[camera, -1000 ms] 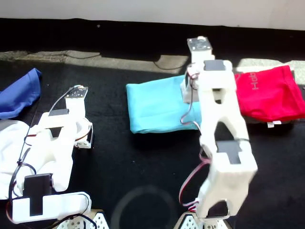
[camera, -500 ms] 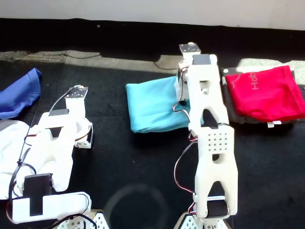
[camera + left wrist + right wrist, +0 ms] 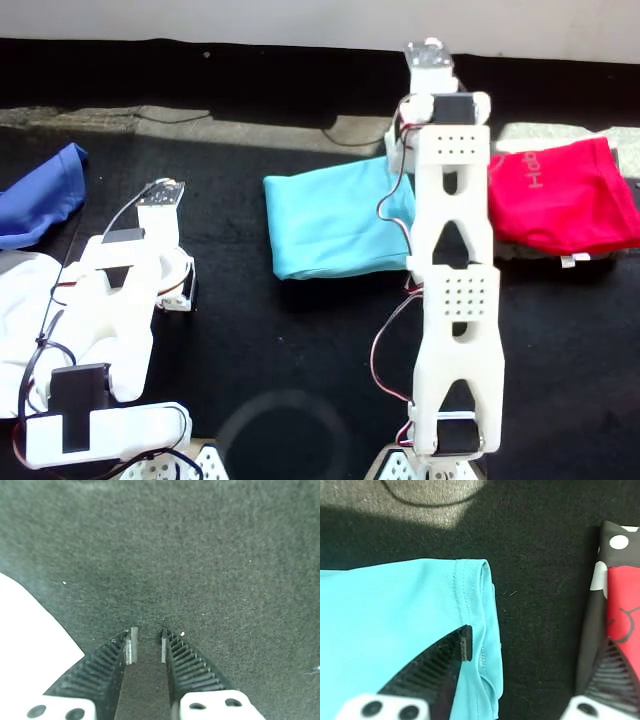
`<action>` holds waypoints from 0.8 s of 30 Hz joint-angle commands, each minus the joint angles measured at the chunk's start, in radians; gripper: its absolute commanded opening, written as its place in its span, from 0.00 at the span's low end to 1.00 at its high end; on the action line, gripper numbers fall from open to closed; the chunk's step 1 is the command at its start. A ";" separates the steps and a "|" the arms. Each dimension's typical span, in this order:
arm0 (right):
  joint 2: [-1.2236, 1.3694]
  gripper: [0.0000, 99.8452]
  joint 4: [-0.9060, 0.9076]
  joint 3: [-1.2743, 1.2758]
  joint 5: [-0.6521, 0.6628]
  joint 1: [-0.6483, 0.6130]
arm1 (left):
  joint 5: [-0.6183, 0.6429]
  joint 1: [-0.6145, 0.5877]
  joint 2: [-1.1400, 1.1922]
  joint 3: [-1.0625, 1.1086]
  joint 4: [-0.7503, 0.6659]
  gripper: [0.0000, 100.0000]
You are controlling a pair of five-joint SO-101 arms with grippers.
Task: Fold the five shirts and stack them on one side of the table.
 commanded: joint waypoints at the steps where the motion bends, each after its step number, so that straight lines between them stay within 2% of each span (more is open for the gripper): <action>1: -0.177 0.37 0.013 0.122 -0.037 -0.044 | -0.008 -0.007 0.001 0.005 -0.031 0.10; 5: -0.272 0.37 0.007 0.358 -0.155 -0.105 | -0.008 -0.007 0.001 0.005 -0.031 0.10; 10: -0.246 0.41 -0.024 0.499 -0.170 -0.151 | -0.008 -0.007 0.001 0.005 -0.031 0.10; 24: 0.048 0.41 -0.125 0.444 -0.172 -0.110 | -0.008 -0.007 0.001 0.005 -0.031 0.10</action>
